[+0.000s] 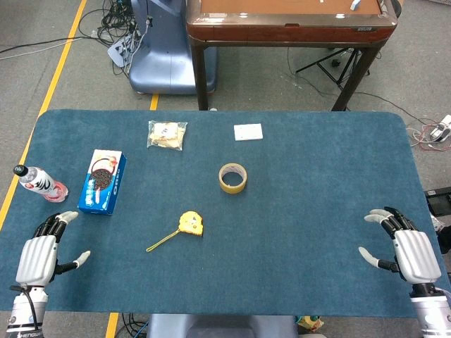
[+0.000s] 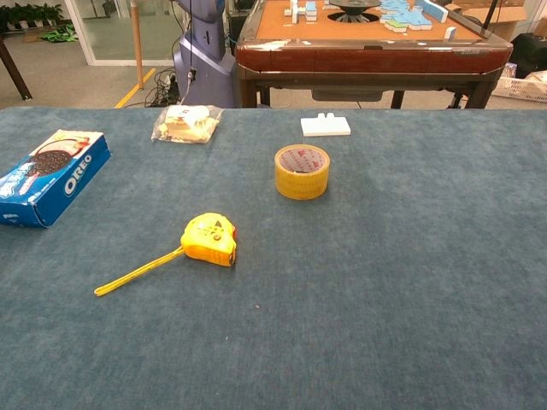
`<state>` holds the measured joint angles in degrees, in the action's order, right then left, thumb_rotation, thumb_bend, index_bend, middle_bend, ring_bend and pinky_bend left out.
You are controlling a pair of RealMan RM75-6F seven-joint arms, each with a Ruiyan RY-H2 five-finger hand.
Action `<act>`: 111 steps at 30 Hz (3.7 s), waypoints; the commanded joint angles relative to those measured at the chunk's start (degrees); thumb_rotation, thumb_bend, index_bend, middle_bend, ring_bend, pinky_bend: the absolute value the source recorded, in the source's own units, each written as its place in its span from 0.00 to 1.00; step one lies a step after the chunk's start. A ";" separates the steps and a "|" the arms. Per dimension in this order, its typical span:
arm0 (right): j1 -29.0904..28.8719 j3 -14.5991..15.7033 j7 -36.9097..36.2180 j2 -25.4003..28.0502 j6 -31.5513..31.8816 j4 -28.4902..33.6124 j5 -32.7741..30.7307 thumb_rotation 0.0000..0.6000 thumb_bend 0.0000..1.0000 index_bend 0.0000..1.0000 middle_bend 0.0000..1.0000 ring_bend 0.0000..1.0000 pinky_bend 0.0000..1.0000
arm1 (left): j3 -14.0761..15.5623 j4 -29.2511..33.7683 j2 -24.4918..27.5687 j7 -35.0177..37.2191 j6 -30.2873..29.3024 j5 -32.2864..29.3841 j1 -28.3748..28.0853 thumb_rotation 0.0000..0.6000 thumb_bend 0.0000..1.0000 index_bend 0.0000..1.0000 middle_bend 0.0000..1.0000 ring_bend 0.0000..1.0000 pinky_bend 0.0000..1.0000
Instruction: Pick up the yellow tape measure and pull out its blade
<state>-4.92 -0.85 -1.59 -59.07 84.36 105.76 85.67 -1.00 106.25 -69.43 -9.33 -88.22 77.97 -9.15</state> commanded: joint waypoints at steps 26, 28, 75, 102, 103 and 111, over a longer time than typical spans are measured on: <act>-0.65 -7.88 8.32 1.71 4.75 5.72 -3.94 1.00 0.28 0.32 0.26 0.14 0.22 | -8.72 -10.89 -4.10 1.36 28.71 1.55 -21.61 1.00 0.18 0.20 0.19 0.10 0.12; -0.89 -8.06 8.50 1.62 4.37 5.74 -4.23 1.00 0.28 0.32 0.26 0.14 0.22 | -8.98 -11.70 -5.14 -0.17 31.17 -0.02 -23.33 1.00 0.18 0.19 0.19 0.10 0.12; -0.20 -7.64 3.55 1.50 1.71 1.03 -6.81 1.00 0.28 0.32 0.26 0.14 0.22 | -7.26 -21.65 -27.08 -30.37 32.78 -28.90 -38.97 1.00 0.17 0.26 0.26 0.14 0.11; -5.46 -9.09 7.89 -1.01 -3.22 4.08 -4.46 1.00 0.28 0.31 0.26 0.14 0.22 | -14.23 -18.75 -21.82 -9.61 36.21 -29.75 -35.92 1.00 0.18 0.50 0.53 0.32 0.13; -6.36 -9.31 8.76 -1.55 -4.24 4.55 -4.64 1.00 0.28 0.29 0.25 0.14 0.22 | -14.76 -17.69 -20.84 -8.65 35.98 -29.86 -35.55 1.00 0.18 0.50 0.53 0.32 0.13; -16.04 -12.61 16.49 -9.52 -13.23 7.65 -8.79 1.00 0.28 0.20 0.18 0.12 0.21 | -18.09 -8.59 -13.28 -3.23 31.99 -29.61 -32.43 1.00 0.18 0.49 0.53 0.32 0.14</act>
<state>-18.33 -12.23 12.57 -66.10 73.57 112.49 78.47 -18.15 95.65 -84.29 -13.65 -54.88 48.29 -42.58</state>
